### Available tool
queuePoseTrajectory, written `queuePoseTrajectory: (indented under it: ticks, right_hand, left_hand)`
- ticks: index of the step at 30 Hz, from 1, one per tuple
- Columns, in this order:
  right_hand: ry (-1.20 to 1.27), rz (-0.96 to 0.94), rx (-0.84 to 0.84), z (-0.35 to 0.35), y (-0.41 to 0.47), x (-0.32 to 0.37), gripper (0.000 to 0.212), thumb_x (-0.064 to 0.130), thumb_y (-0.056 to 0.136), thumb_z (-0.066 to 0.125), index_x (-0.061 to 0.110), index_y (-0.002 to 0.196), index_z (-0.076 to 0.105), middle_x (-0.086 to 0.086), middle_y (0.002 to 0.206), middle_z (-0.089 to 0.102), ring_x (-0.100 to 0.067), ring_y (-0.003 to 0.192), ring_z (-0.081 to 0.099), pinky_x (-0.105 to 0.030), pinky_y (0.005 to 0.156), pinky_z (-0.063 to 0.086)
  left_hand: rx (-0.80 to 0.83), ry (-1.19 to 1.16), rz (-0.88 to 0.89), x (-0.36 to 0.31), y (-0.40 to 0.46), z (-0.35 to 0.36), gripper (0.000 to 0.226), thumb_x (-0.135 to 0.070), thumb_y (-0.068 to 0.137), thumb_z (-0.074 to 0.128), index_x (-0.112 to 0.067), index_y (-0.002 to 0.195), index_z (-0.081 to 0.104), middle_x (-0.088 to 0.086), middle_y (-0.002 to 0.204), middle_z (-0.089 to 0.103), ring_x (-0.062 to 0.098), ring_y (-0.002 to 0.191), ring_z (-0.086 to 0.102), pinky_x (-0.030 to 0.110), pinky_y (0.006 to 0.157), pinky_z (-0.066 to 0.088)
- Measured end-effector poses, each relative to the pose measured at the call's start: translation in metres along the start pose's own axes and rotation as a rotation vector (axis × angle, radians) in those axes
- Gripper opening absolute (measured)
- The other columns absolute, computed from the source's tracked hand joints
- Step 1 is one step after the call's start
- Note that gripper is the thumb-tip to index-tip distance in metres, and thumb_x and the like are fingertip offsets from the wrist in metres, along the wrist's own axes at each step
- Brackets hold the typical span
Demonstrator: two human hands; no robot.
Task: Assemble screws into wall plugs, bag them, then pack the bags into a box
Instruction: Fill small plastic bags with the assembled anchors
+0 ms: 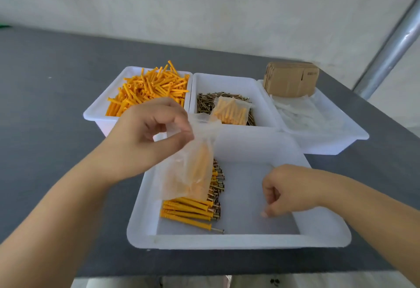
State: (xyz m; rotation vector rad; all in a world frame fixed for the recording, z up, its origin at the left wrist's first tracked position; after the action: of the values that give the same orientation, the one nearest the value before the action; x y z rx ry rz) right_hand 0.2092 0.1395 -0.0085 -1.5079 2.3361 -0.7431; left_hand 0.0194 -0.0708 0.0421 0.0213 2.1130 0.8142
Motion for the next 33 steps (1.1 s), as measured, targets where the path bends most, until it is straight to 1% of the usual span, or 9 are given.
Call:
queuePoseTrajectory:
  ticks: [3,6,9,15,18,25,29,31,33]
  right_hand:
    - [0.013,-0.008,0.001,0.0,0.005,0.006,0.034,0.055,0.076,0.074,0.023,0.087,0.067,0.005,0.087,0.071,-0.013,0.08,0.067,-0.028,0.07,0.056]
    - [0.137,-0.142,-0.203,-0.011,0.011,0.029,0.032,0.047,0.075,0.08,0.025,0.094,0.067,0.011,0.089,0.065,0.0,0.077,0.059,-0.016,0.066,0.046]
    - [0.284,-0.273,-0.279,-0.012,0.02,0.062,0.04,0.048,0.071,0.084,0.026,0.099,0.065,0.012,0.093,0.064,-0.003,0.081,0.06,-0.024,0.072,0.053]
    - [0.119,-0.321,-0.347,0.002,0.036,0.097,0.031,0.041,0.076,0.08,0.019,0.092,0.064,0.013,0.077,0.053,-0.006,0.07,0.049,-0.02,0.056,0.036]
    - [0.002,-0.298,-0.399,0.001,0.034,0.105,0.021,0.031,0.079,0.075,0.018,0.093,0.065,0.008,0.081,0.059,-0.012,0.077,0.054,-0.027,0.06,0.044]
    - [-0.164,-0.261,-0.42,0.0,0.031,0.111,0.011,0.02,0.084,0.063,0.013,0.09,0.068,-0.003,0.088,0.067,-0.022,0.082,0.061,-0.033,0.065,0.052]
    - [-0.291,-0.314,-0.378,0.002,0.03,0.117,0.014,0.021,0.087,0.058,0.014,0.075,0.06,0.001,0.071,0.054,-0.021,0.072,0.056,-0.024,0.051,0.039]
    - [-0.271,-0.317,-0.391,-0.003,0.027,0.115,0.014,0.022,0.084,0.06,0.013,0.073,0.06,0.001,0.068,0.051,-0.02,0.069,0.054,-0.026,0.05,0.04]
    - [-0.167,-0.334,-0.404,-0.013,0.02,0.105,0.009,0.024,0.083,0.064,0.016,0.081,0.066,0.002,0.075,0.058,-0.017,0.073,0.056,-0.03,0.058,0.048]
  left_hand:
    - [-0.055,-0.002,0.025,-0.004,0.009,-0.002,0.006,-0.006,0.082,0.068,-0.012,0.084,0.068,0.011,0.089,0.059,0.031,0.082,0.058,0.028,0.072,0.047]
    - [-0.067,0.038,0.076,-0.014,0.016,-0.012,0.016,0.0,0.082,0.065,-0.015,0.086,0.067,0.01,0.089,0.059,0.028,0.084,0.058,0.026,0.074,0.047]
    - [-0.079,0.068,0.098,-0.021,0.02,-0.024,0.016,-0.001,0.082,0.067,-0.017,0.084,0.067,0.009,0.088,0.06,0.028,0.086,0.059,0.031,0.075,0.048]
    - [-0.068,0.129,0.107,-0.012,0.021,-0.016,0.011,-0.006,0.081,0.067,-0.016,0.084,0.068,0.014,0.088,0.062,0.03,0.082,0.061,0.05,0.072,0.053]
    - [-0.084,0.149,0.094,-0.001,0.023,-0.008,0.007,-0.019,0.08,0.065,-0.014,0.084,0.069,0.012,0.09,0.062,0.029,0.084,0.062,0.054,0.073,0.052]
    - [-0.218,0.192,0.083,0.018,0.041,0.008,0.003,-0.006,0.08,0.067,-0.007,0.08,0.071,0.006,0.087,0.062,0.023,0.081,0.059,0.051,0.072,0.051]
    - [-0.239,0.197,0.078,0.025,0.043,0.016,0.005,-0.005,0.081,0.067,-0.002,0.08,0.071,0.005,0.085,0.062,0.026,0.08,0.06,0.051,0.071,0.051]
    - [-0.229,0.195,0.063,0.029,0.041,0.021,0.005,-0.006,0.08,0.067,-0.002,0.08,0.072,0.006,0.087,0.063,0.023,0.083,0.061,0.049,0.073,0.053]
    - [-0.212,0.199,0.047,0.031,0.039,0.023,0.004,-0.007,0.079,0.068,-0.005,0.08,0.072,0.006,0.089,0.064,0.02,0.087,0.062,0.046,0.075,0.054]
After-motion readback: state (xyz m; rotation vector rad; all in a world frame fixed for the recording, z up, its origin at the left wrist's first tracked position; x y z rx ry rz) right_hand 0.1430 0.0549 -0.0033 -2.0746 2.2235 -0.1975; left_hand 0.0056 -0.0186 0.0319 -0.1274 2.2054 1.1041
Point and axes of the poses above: each hand's wrist, its own y-axis towards the middle knuckle, its own z-axis out of the palm, x = y × z, the point moved 2 cm from there along y, towards the middle knuckle
